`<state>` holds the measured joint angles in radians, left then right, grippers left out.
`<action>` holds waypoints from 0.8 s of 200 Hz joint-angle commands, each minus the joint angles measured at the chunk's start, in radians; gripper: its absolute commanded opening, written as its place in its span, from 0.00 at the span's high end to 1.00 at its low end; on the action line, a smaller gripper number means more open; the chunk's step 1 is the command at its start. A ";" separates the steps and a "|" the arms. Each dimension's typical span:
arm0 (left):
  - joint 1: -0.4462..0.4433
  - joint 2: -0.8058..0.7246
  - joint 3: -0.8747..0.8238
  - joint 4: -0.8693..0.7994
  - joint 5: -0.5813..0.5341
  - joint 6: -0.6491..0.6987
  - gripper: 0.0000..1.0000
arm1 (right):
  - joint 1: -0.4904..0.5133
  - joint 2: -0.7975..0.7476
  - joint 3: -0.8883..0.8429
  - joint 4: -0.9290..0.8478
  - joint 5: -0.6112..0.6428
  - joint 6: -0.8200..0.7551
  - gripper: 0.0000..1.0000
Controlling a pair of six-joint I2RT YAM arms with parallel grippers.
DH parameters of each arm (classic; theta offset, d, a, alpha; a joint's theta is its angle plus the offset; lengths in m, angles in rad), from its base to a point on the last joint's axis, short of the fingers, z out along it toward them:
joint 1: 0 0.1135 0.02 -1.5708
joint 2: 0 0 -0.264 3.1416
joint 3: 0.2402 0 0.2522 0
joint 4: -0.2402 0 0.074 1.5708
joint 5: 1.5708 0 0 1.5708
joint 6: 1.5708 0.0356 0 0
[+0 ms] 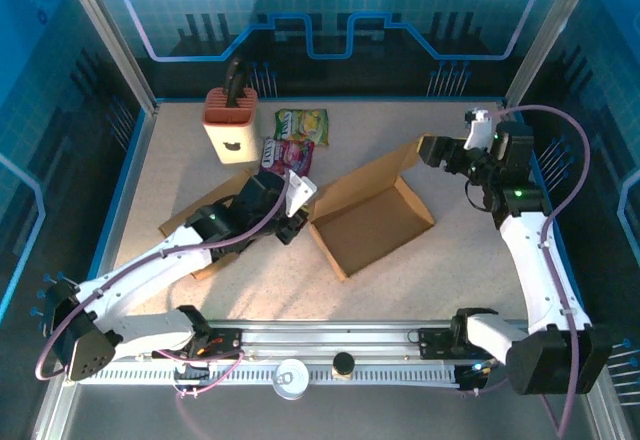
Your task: Fold the paper box
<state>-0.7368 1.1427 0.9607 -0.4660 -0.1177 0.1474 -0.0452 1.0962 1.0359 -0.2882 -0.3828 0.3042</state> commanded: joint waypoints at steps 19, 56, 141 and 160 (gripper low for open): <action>0.042 -0.030 -0.015 -0.035 0.020 0.091 1.00 | -0.040 0.116 -0.067 0.150 -0.115 -0.179 0.21; 0.104 -0.028 -0.010 -0.053 0.011 0.092 1.00 | -0.060 0.233 -0.104 0.293 -0.191 -0.204 0.17; 0.217 0.043 0.031 -0.064 0.084 0.069 1.00 | 0.011 0.517 0.028 0.376 -0.381 -0.285 0.14; 0.224 0.069 0.042 -0.070 0.089 0.070 1.00 | 0.046 0.537 0.051 0.335 -0.361 -0.338 0.16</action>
<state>-0.5232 1.1797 0.9611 -0.5098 -0.0635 0.2157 -0.0467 1.6161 1.0321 0.0532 -0.7040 0.0608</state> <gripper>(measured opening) 0.052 0.851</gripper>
